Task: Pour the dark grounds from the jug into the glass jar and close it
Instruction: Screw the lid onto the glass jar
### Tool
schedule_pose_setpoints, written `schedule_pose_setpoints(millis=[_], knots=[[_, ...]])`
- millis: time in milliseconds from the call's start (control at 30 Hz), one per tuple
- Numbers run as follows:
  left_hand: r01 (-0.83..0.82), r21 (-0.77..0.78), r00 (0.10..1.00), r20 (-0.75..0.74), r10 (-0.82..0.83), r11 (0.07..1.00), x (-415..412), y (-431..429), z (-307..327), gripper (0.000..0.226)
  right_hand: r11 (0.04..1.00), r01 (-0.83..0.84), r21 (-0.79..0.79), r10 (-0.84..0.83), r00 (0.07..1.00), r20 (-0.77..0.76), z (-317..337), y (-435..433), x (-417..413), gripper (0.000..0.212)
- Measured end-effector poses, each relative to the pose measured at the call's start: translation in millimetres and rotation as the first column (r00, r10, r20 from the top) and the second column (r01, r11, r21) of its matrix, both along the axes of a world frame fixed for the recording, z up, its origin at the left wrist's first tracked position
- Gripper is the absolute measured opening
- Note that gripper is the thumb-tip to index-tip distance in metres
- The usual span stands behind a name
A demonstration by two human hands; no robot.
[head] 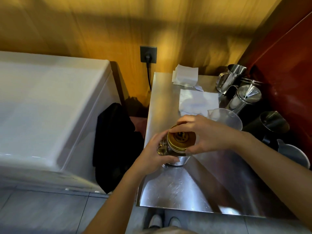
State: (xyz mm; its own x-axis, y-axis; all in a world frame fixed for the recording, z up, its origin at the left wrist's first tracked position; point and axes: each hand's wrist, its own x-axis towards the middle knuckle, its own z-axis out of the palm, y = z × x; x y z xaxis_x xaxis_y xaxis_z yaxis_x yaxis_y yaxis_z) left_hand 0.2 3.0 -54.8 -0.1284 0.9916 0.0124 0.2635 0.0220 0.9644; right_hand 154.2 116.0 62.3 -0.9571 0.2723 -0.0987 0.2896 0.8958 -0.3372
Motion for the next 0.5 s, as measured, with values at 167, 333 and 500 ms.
schedule_pose_setpoints(millis=[167,333,500], knots=[[0.022,-0.01,1.0,-0.006,-0.022,1.0,-3.5,0.3,1.3,0.077,0.997,-0.051,-0.057,0.057,0.992,0.108,11.4,4.5,-5.7,0.071],[0.035,-0.028,0.999,0.0,-0.036,0.999,-4.2,0.9,1.6,0.078,0.982,-0.18,0.062,0.166,0.969,0.184,19.1,7.8,-10.4,0.069],[0.033,-0.033,0.999,-0.011,-0.034,0.999,-5.1,1.1,1.8,0.076,0.991,-0.112,0.071,0.082,0.939,0.335,19.0,1.8,-16.4,0.079]])
